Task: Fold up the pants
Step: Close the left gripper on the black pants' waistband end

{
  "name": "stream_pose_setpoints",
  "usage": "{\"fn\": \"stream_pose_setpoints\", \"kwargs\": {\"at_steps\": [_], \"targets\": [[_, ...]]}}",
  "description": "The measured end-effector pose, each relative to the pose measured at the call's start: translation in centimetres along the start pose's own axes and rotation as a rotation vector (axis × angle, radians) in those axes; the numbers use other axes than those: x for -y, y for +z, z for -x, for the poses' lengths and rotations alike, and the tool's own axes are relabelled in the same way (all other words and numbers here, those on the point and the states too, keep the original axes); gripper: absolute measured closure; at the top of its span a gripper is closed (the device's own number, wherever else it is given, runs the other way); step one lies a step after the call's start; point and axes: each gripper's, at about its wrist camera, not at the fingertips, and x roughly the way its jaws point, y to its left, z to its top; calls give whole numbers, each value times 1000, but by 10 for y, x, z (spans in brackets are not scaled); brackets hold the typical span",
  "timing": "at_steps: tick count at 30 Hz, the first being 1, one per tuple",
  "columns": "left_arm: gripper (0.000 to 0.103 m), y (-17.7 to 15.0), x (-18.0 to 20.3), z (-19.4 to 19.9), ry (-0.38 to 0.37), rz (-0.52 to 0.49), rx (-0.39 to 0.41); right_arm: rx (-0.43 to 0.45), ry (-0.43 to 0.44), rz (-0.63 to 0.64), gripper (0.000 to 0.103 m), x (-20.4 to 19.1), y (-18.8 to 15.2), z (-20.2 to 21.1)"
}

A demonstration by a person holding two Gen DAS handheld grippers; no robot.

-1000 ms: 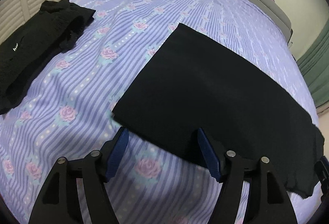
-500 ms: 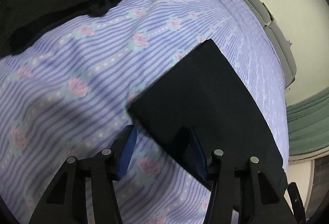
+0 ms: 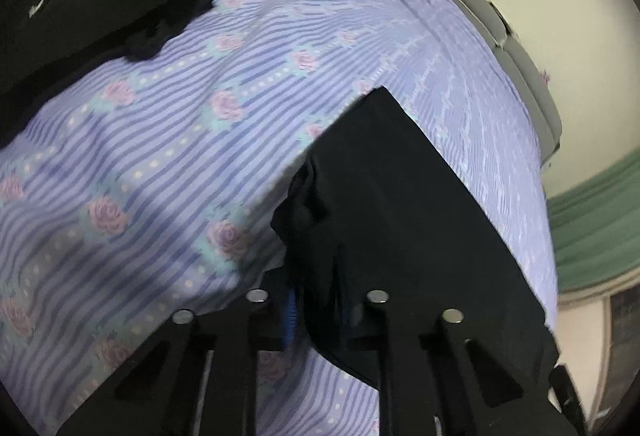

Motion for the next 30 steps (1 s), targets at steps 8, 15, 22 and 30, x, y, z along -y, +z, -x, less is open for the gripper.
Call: {"fn": "stream_pose_setpoints", "kwargs": {"at_steps": [8,15,22,30], "targets": [[94,-3,22,19,39,-139,54,-56,22,-154,44,24,5,-18],[94,-4,20,16,66,-142,42,-163,358,-110,44,24,68,-65],[93,-8,29,16,153,-81,51,-361,674,429,44,-77,165,-168],[93,-6,32,15,242,90,53,-612,736,922,46,-184,172,-227]]}}
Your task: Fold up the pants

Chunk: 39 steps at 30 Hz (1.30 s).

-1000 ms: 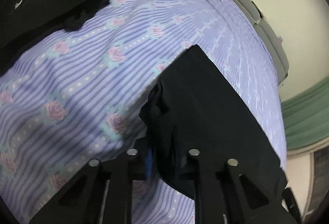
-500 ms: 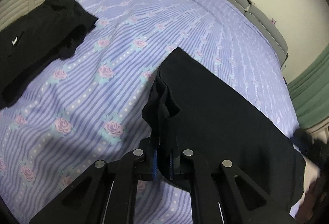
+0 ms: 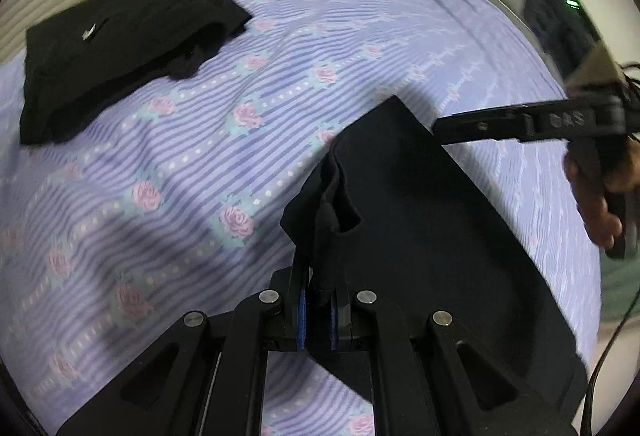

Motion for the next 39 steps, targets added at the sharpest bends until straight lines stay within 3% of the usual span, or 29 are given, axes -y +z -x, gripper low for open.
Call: {"fn": "stream_pose_setpoints", "kwargs": {"at_steps": [4,7,10,12,14,21,28,32,39], "targets": [[93,-2,-7,-3,-13,60,-11,-122,62,18,47,14,33,-27],[93,-2,-10,-4,-30,75,-15,-212,144,12,52,17,40,-47],[93,-4,-9,-5,-34,62,-6,-296,162,40,51,13,42,-69],[93,-5,-11,-6,-39,64,-5,-312,219,33,61,12,42,-71],[93,-5,-13,-5,-47,67,-3,-334,236,55,83,7,38,-71],[93,-8,0,18,-34,24,57,-274,239,87,91,-4,28,-41],[93,-22,50,73,-34,-78,180,-189,213,125,93,-10,8,23],[93,-43,94,106,-54,-152,236,-142,201,130,93,-8,-29,75],[93,-106,186,145,-141,-246,261,-94,157,116,93,4,-134,152]]}}
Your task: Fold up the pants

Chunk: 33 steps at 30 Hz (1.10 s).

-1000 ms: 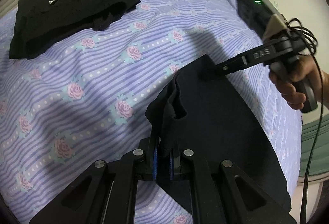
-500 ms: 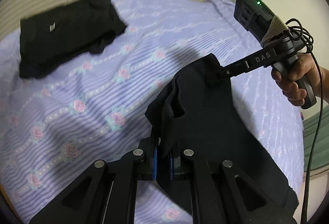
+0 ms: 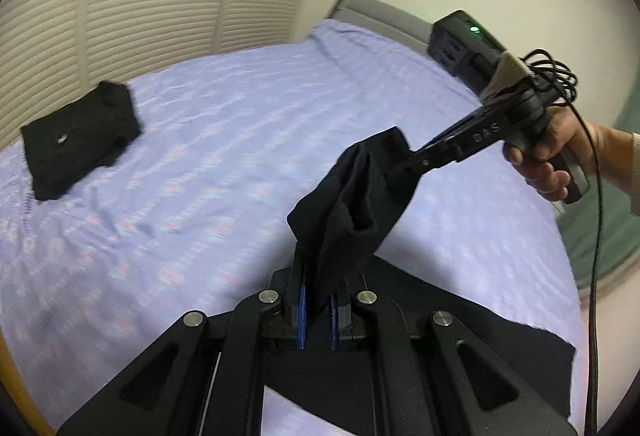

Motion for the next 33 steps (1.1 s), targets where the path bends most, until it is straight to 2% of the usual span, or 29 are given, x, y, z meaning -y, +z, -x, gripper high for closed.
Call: {"fn": "stream_pose_setpoints", "kwargs": {"at_steps": [5,9,13,16,20,23,26,33], "targets": [[93,-47,99,5,-92,-92,-32,30,-30,-70,93,9,-106,36],[93,-91,161,-3,-137,-149,-60,44,-48,-135,93,18,-190,49],[93,-136,204,-16,-178,-167,-98,57,-66,-208,93,32,-279,48],[93,-162,226,-23,-176,-191,-118,64,-68,-240,93,38,-328,38],[92,-193,246,-39,-158,-237,-155,97,-87,-269,93,45,-369,16],[92,-217,256,-49,-160,-270,-180,97,-106,-284,93,48,-391,-5],[92,-231,266,-49,-168,-297,-180,134,-105,-303,93,52,-409,-13],[92,-238,292,-46,-188,-311,-173,217,-145,-309,93,50,-434,-3]]}}
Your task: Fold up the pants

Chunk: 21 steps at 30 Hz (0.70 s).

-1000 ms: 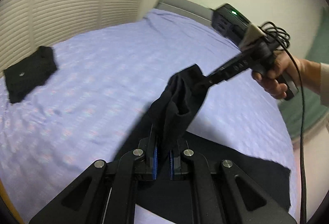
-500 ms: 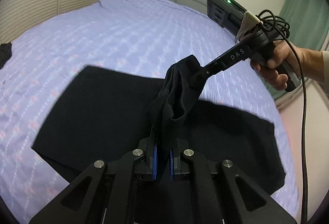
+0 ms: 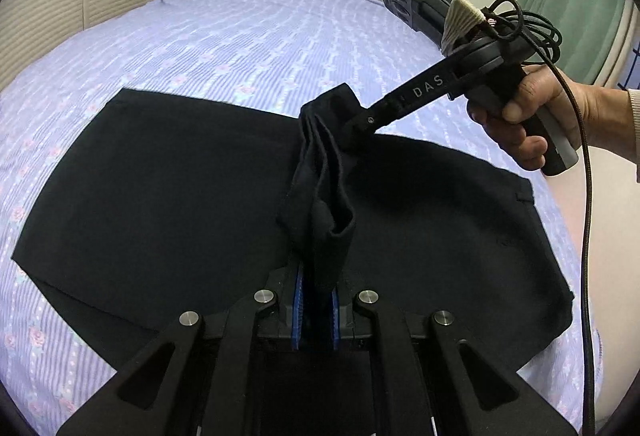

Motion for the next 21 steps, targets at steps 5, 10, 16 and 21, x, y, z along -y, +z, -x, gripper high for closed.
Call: {"fn": "stream_pose_setpoints", "kwargs": {"at_steps": [5,10,16,21], "targets": [[92,0,20,-7,-25,-31,-10,9,-26,-10,93,9,-10,17],[84,-10,26,-15,-18,-16,-35,-4,-65,-13,93,11,-18,12],[50,-23,23,1,-15,15,-43,14,-103,-37,90,11,-27,13],[51,-32,41,10,-62,-18,-55,-21,-144,-61,81,9,-51,22]]}}
